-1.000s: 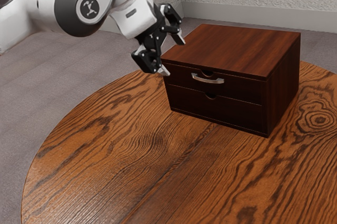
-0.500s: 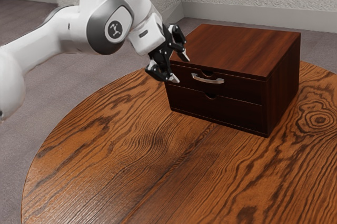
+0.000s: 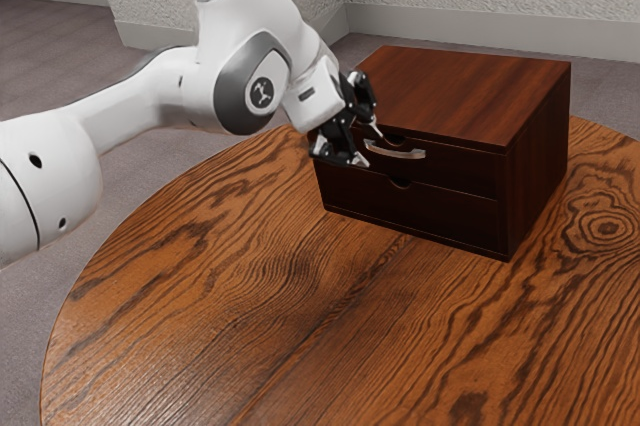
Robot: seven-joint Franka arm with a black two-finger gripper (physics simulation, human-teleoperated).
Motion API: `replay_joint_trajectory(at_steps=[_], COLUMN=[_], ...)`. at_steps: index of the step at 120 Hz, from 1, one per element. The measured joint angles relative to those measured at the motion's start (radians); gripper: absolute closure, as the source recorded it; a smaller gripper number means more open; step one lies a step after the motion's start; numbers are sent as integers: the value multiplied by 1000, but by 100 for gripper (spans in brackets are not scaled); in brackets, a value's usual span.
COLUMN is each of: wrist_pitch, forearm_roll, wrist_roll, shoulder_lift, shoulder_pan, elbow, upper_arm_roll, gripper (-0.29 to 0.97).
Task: Pull the drawer handle with one arm to open the drawer
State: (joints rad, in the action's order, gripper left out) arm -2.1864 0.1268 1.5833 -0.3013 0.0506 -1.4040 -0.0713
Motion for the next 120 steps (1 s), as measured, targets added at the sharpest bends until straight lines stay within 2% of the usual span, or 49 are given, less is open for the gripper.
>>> replay_joint_trajectory(at_steps=[120], wrist_pitch=[-36], forearm_roll=[1], wrist_roll=[-4], shoulder_lift=[-96], shoulder_pan=[-2], elbow=[62], upper_arm_roll=[9], gripper=[53])
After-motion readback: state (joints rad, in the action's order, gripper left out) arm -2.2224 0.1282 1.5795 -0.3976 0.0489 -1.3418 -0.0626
